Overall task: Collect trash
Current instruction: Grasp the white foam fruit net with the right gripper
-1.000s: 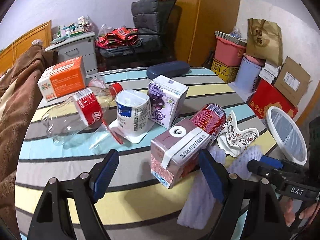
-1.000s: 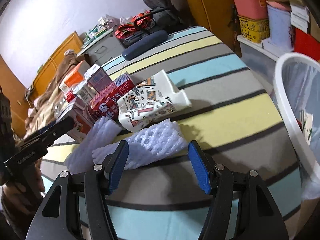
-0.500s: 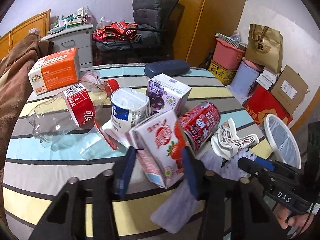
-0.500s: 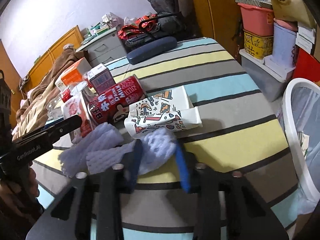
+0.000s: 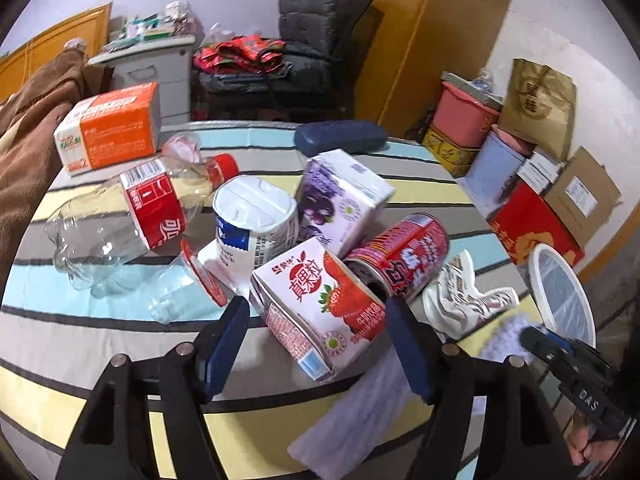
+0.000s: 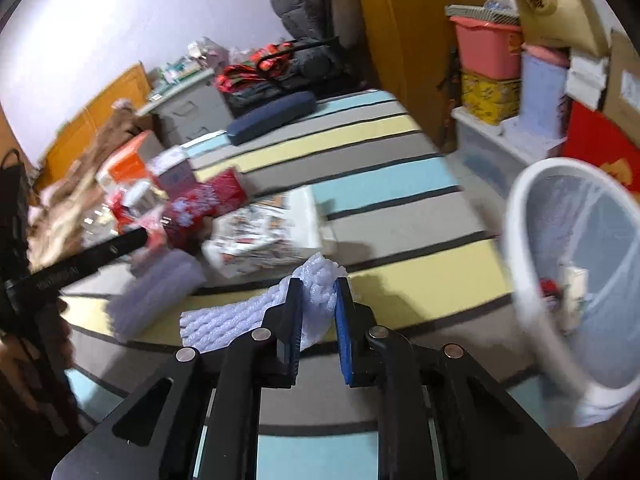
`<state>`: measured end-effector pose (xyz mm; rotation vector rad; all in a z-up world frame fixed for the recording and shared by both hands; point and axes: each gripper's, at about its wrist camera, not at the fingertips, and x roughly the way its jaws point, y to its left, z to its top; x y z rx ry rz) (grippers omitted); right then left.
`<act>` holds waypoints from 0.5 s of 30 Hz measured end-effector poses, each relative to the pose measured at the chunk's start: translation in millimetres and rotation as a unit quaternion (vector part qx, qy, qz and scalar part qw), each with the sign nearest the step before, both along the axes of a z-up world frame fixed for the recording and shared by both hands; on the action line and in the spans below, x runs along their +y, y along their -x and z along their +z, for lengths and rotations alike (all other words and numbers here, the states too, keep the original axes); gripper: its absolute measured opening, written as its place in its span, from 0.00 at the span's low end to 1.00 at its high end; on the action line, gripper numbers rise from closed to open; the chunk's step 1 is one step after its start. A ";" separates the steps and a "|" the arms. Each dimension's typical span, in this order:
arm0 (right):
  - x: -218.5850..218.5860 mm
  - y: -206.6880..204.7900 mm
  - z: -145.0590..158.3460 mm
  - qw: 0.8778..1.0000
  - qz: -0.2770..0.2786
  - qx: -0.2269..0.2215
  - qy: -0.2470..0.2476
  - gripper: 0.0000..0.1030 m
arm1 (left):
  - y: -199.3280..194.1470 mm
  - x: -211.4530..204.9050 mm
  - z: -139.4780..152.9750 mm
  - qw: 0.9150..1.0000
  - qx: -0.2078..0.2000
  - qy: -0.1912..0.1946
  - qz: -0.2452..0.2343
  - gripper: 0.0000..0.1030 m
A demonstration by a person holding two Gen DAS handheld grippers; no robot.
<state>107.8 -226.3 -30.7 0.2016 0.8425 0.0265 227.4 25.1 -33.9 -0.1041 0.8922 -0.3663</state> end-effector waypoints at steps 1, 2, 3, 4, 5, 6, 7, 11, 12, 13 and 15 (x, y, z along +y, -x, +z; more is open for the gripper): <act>-2.7 1.1 1.3 1.000 -0.001 -0.001 0.010 0.15 | -2.4 -1.0 -1.3 1.000 0.007 0.004 0.000 0.70; -4.8 0.5 1.4 1.000 0.003 0.004 0.012 0.15 | -4.6 -2.1 -2.4 1.000 0.013 0.006 0.005 0.70; -6.9 -0.9 1.6 1.000 0.006 0.008 0.012 0.16 | -7.3 -4.3 -2.6 1.000 0.017 0.000 0.014 0.74; -8.7 -1.7 2.2 1.000 0.009 0.004 0.009 0.19 | -9.0 -6.8 -2.7 1.000 0.017 -0.004 0.019 0.79; -10.5 -3.4 2.0 1.000 0.017 0.003 0.004 0.19 | -10.7 -9.7 -3.2 1.000 0.020 -0.004 0.021 0.79; -11.8 -6.2 0.6 1.000 0.020 0.007 0.003 0.23 | -11.7 -13.6 -4.2 1.000 0.024 -0.003 0.019 0.79; -14.2 -5.9 0.1 1.000 0.018 0.008 0.003 0.25 | -12.5 -17.3 -4.8 1.000 0.023 -0.007 0.019 0.80; -23.3 -3.7 0.1 1.000 -0.001 0.000 0.005 0.60 | -13.4 -32.5 -8.1 0.999 0.014 -0.045 0.018 0.80; -23.7 0.1 2.1 1.000 -0.002 -0.006 0.009 0.64 | -14.4 -35.7 -9.9 0.998 0.018 -0.055 0.018 0.80; -23.9 2.2 3.7 1.000 0.001 -0.014 0.014 0.64 | -15.7 -39.7 -12.8 0.997 0.025 -0.068 0.018 0.80; -22.9 4.0 6.6 0.999 0.011 -0.027 0.026 0.64 | -17.0 -44.5 -18.8 0.995 0.030 -0.090 0.021 0.80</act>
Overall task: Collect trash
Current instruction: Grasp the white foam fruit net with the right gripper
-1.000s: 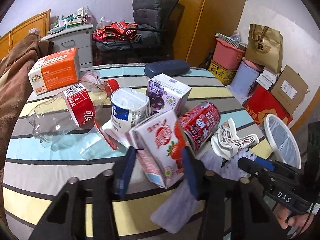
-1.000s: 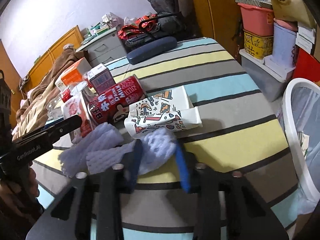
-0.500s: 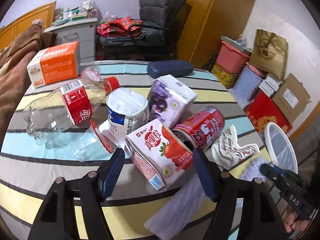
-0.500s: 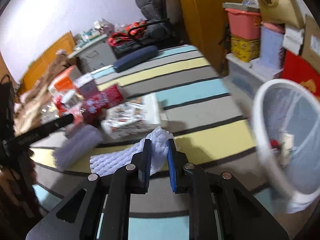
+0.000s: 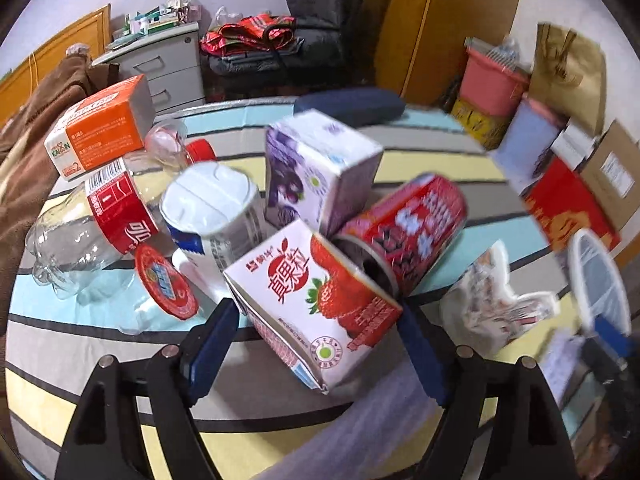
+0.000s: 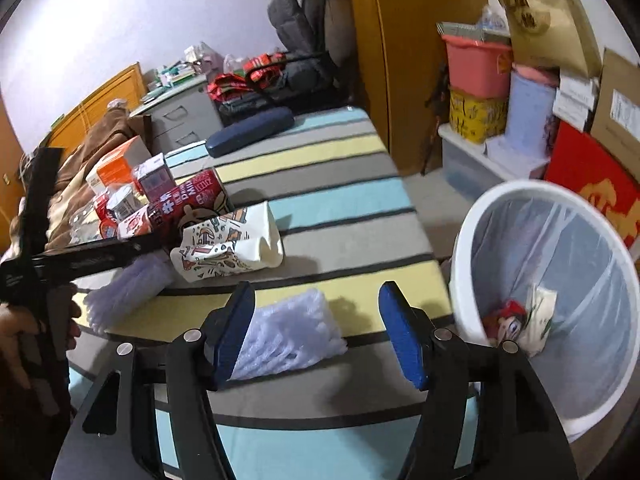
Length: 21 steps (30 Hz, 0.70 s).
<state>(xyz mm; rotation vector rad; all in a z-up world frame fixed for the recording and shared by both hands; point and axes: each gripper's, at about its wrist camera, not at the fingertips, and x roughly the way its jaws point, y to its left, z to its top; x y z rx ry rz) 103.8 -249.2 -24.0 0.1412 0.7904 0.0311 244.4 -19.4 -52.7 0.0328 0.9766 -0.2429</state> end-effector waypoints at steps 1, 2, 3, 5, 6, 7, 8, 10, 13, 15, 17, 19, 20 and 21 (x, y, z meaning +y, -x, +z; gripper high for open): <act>0.4 -0.7 1.1 1.000 0.007 -0.004 0.006 0.64 | -0.3 -0.3 -3.3 1.000 0.004 -0.003 -0.001 0.80; 1.7 -1.1 1.2 1.000 0.017 -0.006 0.012 0.64 | -0.4 1.4 -5.9 1.000 0.009 0.002 0.001 0.80; 2.4 -2.1 0.6 1.000 0.027 -0.004 0.015 0.64 | 0.6 5.9 -6.3 1.000 0.009 0.012 0.007 0.79; 3.2 -3.6 -2.2 0.998 0.053 0.000 0.016 0.64 | 3.0 11.6 -4.3 1.000 0.004 0.008 0.013 0.77; 4.5 -4.7 -4.5 0.997 0.069 0.004 0.014 0.64 | 4.4 16.6 -3.8 1.000 0.004 0.006 0.016 0.76; 4.5 -4.9 -5.5 0.997 0.079 0.007 0.013 0.64 | 5.9 20.6 -3.3 1.000 0.004 0.007 0.018 0.75; 6.6 -5.7 -7.0 0.995 0.096 0.009 0.011 0.64 | 7.9 26.8 -3.2 1.000 0.004 0.005 0.023 0.75; 11.7 -7.0 -9.0 0.991 0.131 0.013 0.008 0.64 | 11.3 37.4 -1.8 0.999 0.000 -0.007 0.032 0.75; 18.4 -8.3 -13.2 0.984 0.174 0.025 0.006 0.64 | 15.6 53.3 0.8 0.999 -0.001 -0.002 0.037 0.75; 20.5 -7.1 -15.0 0.981 0.193 0.026 0.009 0.64 | 20.1 58.7 6.0 0.999 -0.007 0.014 0.037 0.75; 21.3 -5.3 -11.9 0.978 0.207 0.018 0.016 0.64 | 24.0 58.1 15.1 0.999 -0.020 0.031 0.028 0.76; 21.0 -1.9 -4.7 0.976 0.216 0.001 0.020 0.64 | 21.8 54.0 20.9 0.999 -0.029 0.035 0.025 0.79; 21.8 0.7 -0.8 0.974 0.223 -0.010 0.025 0.64 | 18.2 51.1 21.5 0.999 -0.027 0.031 0.026 0.79; 23.4 2.3 2.7 0.972 0.232 -0.021 0.031 0.64 | 14.5 47.8 22.1 0.999 -0.026 0.028 0.028 0.79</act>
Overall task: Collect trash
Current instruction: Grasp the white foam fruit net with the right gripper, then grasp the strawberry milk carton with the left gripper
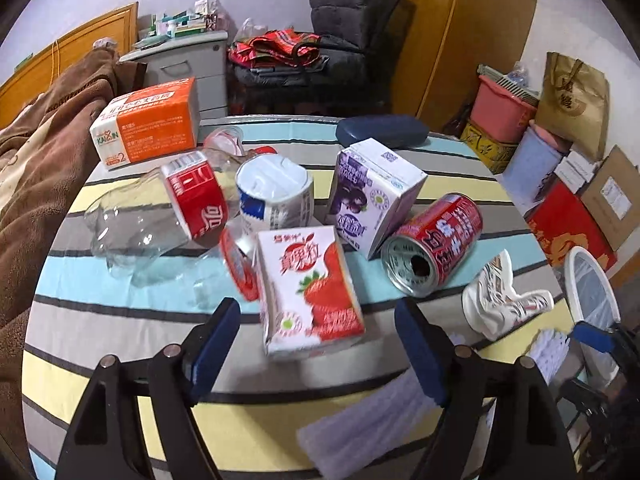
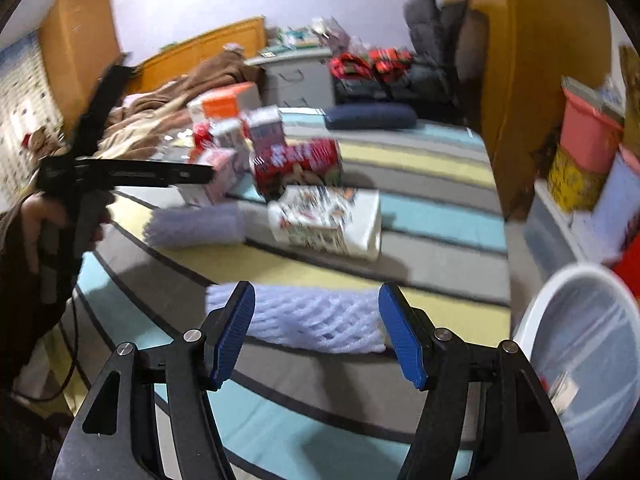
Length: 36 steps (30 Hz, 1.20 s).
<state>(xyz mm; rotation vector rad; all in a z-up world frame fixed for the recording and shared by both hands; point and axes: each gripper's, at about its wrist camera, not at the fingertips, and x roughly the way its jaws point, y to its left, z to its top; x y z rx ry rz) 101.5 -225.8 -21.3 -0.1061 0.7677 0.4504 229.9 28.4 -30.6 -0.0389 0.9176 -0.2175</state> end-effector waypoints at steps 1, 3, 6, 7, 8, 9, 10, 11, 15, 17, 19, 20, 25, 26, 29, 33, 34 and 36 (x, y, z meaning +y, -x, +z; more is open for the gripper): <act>2.0 2.0 2.5 1.000 0.010 -0.011 0.007 0.64 | -2.5 -2.9 0.1 1.000 -0.002 0.002 -0.002 0.79; 4.6 3.2 4.2 0.999 0.031 -0.025 0.014 0.64 | -10.8 -8.9 -4.6 1.000 0.011 0.000 0.000 0.79; 7.4 -2.1 2.5 0.998 0.060 -0.023 0.015 0.64 | -20.3 -16.0 -14.9 1.000 0.027 -0.006 0.008 0.79; 9.3 -4.0 1.4 0.997 0.068 -0.023 0.020 0.64 | -21.9 -18.6 -18.0 1.000 0.028 -0.009 0.004 0.79; 11.2 -6.5 -0.5 0.996 0.083 -0.018 0.022 0.64 | -23.5 -20.4 -22.0 0.999 0.033 -0.014 0.002 0.78; 14.3 -9.4 -4.1 0.994 0.103 -0.004 0.022 0.64 | -23.6 -21.4 -25.7 0.999 0.042 -0.017 0.003 0.75; 15.1 -12.6 -7.0 0.993 0.113 0.006 0.023 0.64 | -23.3 -21.8 -27.4 0.999 0.042 -0.020 0.004 0.74; 17.0 -14.8 -11.2 0.992 0.120 0.014 0.029 0.64 | -22.4 -22.4 -26.9 0.999 0.035 -0.022 0.003 0.72; 23.4 -15.4 -17.8 0.989 0.135 0.010 0.067 0.64 | -25.3 -18.2 -25.9 0.999 0.033 -0.020 0.009 0.60; 26.9 -14.2 -17.8 0.986 0.143 0.002 0.084 0.64 | -27.3 -16.2 -26.1 0.999 0.031 -0.023 0.012 0.57; 29.8 -16.1 -20.1 0.984 0.135 -0.006 0.112 0.64 | -26.9 -15.1 -26.0 0.999 0.028 -0.015 0.013 0.57; 32.0 -17.9 -21.9 0.983 0.124 -0.011 0.131 0.64 | -25.8 -15.7 -26.2 1.000 0.027 -0.013 0.009 0.57; 23.5 -19.9 -18.5 0.987 0.104 -0.011 0.123 0.64 | -20.2 -14.2 -25.3 1.000 0.018 -0.001 0.007 0.57; 21.2 -19.5 -17.8 0.988 0.098 -0.009 0.115 0.63 | -19.1 -13.7 -24.7 1.000 0.017 0.000 0.006 0.57; 13.4 -19.1 -15.3 0.993 0.066 -0.011 0.099 0.42 | -12.5 -12.8 -20.3 1.000 0.009 0.003 0.004 0.57; 5.6 -17.3 -14.2 0.997 0.039 -0.012 0.071 0.30 | -2.0 -13.0 -11.9 1.000 -0.010 -0.001 0.002 0.57; 5.4 -18.1 -14.6 0.997 0.036 -0.012 0.067 0.28 | 1.6 -13.0 -9.5 1.000 -0.014 0.001 0.000 0.57; 3.9 -18.0 -12.3 0.998 0.027 -0.012 0.059 0.27 | 8.1 -13.6 -4.7 1.000 -0.022 0.001 -0.004 0.57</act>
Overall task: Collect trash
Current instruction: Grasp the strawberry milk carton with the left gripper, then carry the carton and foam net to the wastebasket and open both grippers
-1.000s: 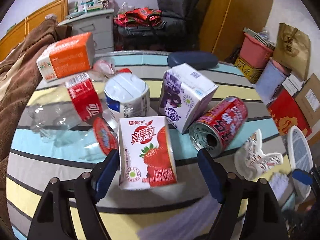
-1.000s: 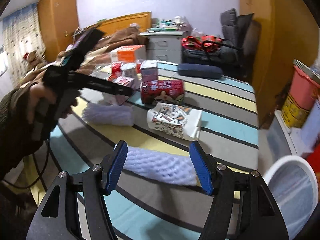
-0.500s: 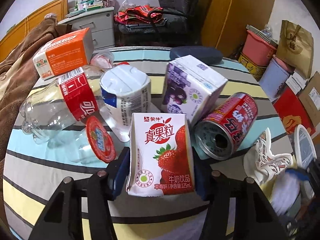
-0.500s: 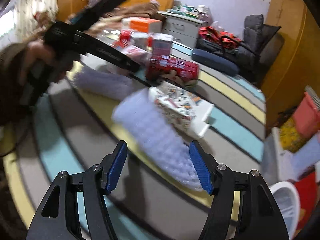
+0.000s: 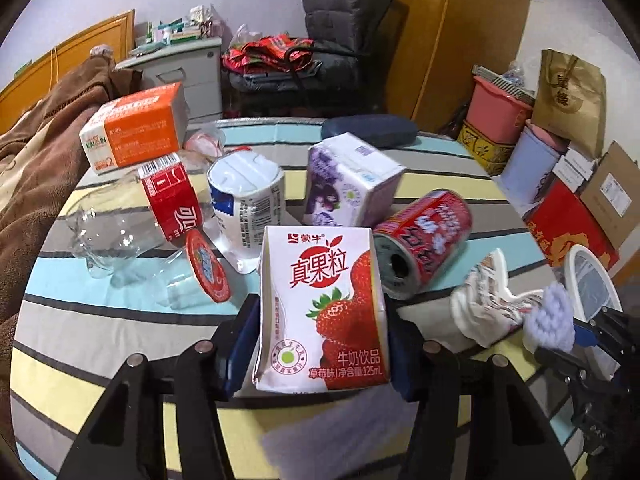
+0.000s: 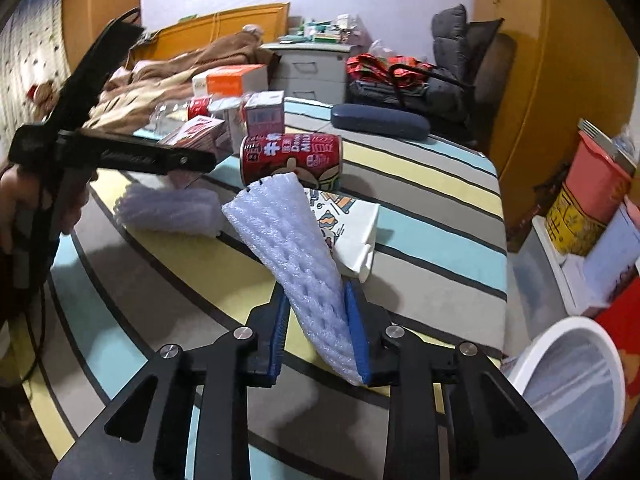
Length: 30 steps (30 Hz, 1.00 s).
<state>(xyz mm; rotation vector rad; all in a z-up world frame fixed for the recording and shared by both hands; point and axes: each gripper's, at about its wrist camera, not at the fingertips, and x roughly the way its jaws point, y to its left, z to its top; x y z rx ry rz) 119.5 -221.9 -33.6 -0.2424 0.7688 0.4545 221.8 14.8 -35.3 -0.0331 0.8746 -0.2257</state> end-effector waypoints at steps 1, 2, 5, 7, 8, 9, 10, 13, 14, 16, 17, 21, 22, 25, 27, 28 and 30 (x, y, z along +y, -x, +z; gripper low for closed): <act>-1.1 1.5 1.4 1.000 -0.005 -0.001 -0.005 0.26 | 4.5 -1.1 3.2 1.000 -0.005 -0.002 -0.001 0.57; -2.6 4.0 3.6 1.000 -0.009 -0.003 -0.013 0.25 | 7.6 -2.5 5.6 1.000 -0.008 -0.003 -0.004 0.57; -4.2 7.3 8.1 0.999 -0.030 -0.007 -0.030 0.22 | 21.8 -8.4 15.7 1.000 -0.022 -0.002 -0.017 0.57; -7.5 12.7 11.0 0.998 -0.039 -0.011 -0.047 0.22 | 30.0 -14.9 22.0 0.999 -0.029 -0.001 -0.026 0.57; -9.8 14.9 12.5 0.998 -0.042 -0.012 -0.054 0.22 | 34.5 -18.3 25.4 0.999 -0.033 0.001 -0.033 0.57; -10.9 17.9 14.1 0.997 -0.048 -0.015 -0.060 0.22 | 38.1 -21.5 28.4 0.999 -0.036 0.000 -0.037 0.57; -12.4 20.8 15.9 0.996 -0.053 -0.018 -0.065 0.22 | 41.9 -24.6 31.5 0.998 -0.041 0.000 -0.041 0.57; -17.9 24.7 20.6 0.994 -0.066 -0.021 -0.081 0.22 | 52.3 -34.1 39.9 0.997 -0.051 0.005 -0.057 0.57; -20.0 25.5 22.1 0.994 -0.070 -0.022 -0.086 0.22 | 55.4 -37.1 42.4 0.997 -0.054 0.006 -0.059 0.57; -24.9 29.0 26.0 0.992 -0.079 -0.028 -0.094 0.22 | 61.9 -45.2 47.2 0.996 -0.061 0.004 -0.070 0.57; -27.6 30.8 27.7 0.991 -0.084 -0.029 -0.095 0.22 | 64.9 -48.9 49.3 0.995 -0.063 0.005 -0.074 0.57; -38.7 35.6 33.5 0.988 -0.110 -0.036 -0.102 0.22 | 78.9 -68.1 57.1 0.993 -0.074 0.002 -0.094 0.57; -42.2 37.5 34.4 0.987 -0.116 -0.038 -0.106 0.22 | 81.8 -73.6 59.1 0.992 -0.078 0.001 -0.100 0.57; -56.5 42.7 36.2 0.982 -0.145 -0.037 -0.117 0.22 | 88.7 -91.7 62.9 0.990 -0.083 0.003 -0.116 0.57; -66.1 47.8 37.2 0.978 -0.162 -0.038 -0.124 0.22 | 93.8 -105.0 65.4 0.988 -0.088 0.001 -0.125 0.57; -71.7 49.3 37.7 0.976 -0.172 -0.038 -0.125 0.22 | 95.9 -111.9 66.3 0.987 -0.092 -0.002 -0.132 0.57; -83.3 53.4 38.7 0.972 -0.193 -0.044 -0.125 0.22 | 98.9 -126.8 67.1 0.985 -0.090 0.004 -0.147 0.57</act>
